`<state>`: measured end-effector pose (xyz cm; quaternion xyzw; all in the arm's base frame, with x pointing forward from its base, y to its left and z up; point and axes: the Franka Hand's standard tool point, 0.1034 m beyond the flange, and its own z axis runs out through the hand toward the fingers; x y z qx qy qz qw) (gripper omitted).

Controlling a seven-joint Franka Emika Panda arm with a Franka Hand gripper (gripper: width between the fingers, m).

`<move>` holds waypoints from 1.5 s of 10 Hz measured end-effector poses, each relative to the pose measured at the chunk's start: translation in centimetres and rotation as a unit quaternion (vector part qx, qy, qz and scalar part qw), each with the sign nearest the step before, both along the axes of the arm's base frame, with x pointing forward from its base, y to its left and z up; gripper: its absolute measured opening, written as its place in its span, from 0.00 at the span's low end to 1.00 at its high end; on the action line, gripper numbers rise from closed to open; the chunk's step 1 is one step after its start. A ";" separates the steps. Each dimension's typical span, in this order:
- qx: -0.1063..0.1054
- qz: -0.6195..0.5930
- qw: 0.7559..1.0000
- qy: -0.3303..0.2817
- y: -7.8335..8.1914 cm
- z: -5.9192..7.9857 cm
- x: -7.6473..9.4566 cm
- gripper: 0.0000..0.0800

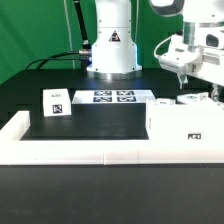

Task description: Assemble cabinet

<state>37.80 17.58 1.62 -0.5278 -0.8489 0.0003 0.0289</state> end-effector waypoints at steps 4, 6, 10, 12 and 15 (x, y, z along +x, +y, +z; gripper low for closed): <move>0.002 -0.016 1.000 0.003 0.7 -0.4 0.2 0.68; 0.002 -0.016 1.000 0.005 0.6 -0.5 0.1 0.44; 0.003 -0.020 1.000 0.005 0.4 -0.6 0.2 0.09; 0.003 -0.020 1.000 0.005 0.4 -0.6 0.2 0.09; -0.001 -0.045 0.999 0.000 -0.8 0.1 0.6 0.09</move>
Offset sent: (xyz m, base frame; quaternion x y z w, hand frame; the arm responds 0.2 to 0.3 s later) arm 0.0039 0.0116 -0.0023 0.0006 0.0013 0.0092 1.0000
